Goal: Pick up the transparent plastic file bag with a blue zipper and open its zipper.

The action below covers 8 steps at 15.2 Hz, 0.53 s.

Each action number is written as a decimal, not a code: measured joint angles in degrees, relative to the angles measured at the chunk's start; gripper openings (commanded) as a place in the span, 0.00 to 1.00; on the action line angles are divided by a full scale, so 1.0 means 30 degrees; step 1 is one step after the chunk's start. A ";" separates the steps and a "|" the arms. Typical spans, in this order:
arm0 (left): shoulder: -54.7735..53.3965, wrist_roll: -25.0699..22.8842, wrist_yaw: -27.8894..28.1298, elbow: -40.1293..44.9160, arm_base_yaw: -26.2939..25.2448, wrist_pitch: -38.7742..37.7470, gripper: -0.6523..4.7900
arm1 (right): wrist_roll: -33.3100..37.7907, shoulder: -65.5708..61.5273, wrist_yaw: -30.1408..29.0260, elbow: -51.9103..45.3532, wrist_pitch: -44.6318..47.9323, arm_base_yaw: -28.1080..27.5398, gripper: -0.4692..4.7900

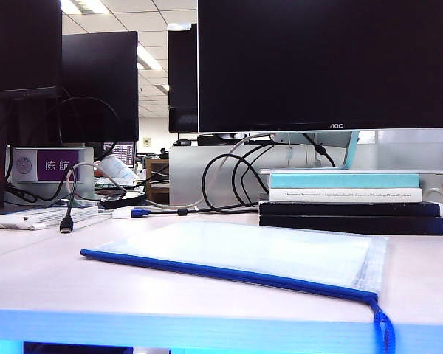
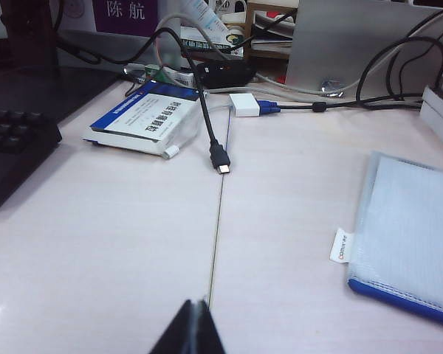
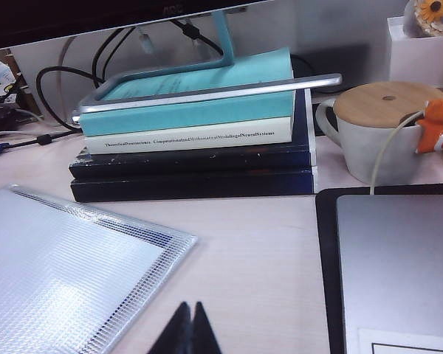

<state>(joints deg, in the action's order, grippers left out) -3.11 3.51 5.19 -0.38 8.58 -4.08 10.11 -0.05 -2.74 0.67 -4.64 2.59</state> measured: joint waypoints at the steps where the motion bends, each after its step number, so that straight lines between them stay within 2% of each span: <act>1: 0.0000 0.0007 0.0000 0.0000 0.0000 0.0007 0.11 | 0.0044 0.0000 0.0000 0.0000 0.0000 0.0000 0.10; 2: 0.0000 0.0386 -0.0007 0.0000 0.0000 0.0007 0.11 | 0.0051 0.0000 0.0000 0.0000 0.0000 0.0000 0.08; 3: 0.0000 0.1355 -0.0852 -0.0204 0.0000 -0.0175 0.11 | 0.0554 0.0000 0.0000 0.0015 0.0007 0.0000 0.08; 4: -0.0182 0.1326 -0.0736 -0.1931 0.0000 -0.0874 0.11 | 0.1479 -0.0007 0.0022 0.0204 0.0000 0.0000 0.08; 6: -0.1523 0.1122 0.0838 -0.3519 0.0000 -0.0852 0.11 | 0.2040 -0.0007 0.0532 0.0204 0.0022 0.0000 0.08; 8: -0.3315 0.1144 0.0765 -0.4692 0.0000 -0.1260 0.11 | 0.2725 -0.0058 0.0561 0.0627 -0.0335 0.0000 0.08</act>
<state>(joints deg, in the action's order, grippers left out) -13.06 6.94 7.49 -14.46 8.58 -7.86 18.28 -0.23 -1.06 2.55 -5.65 2.59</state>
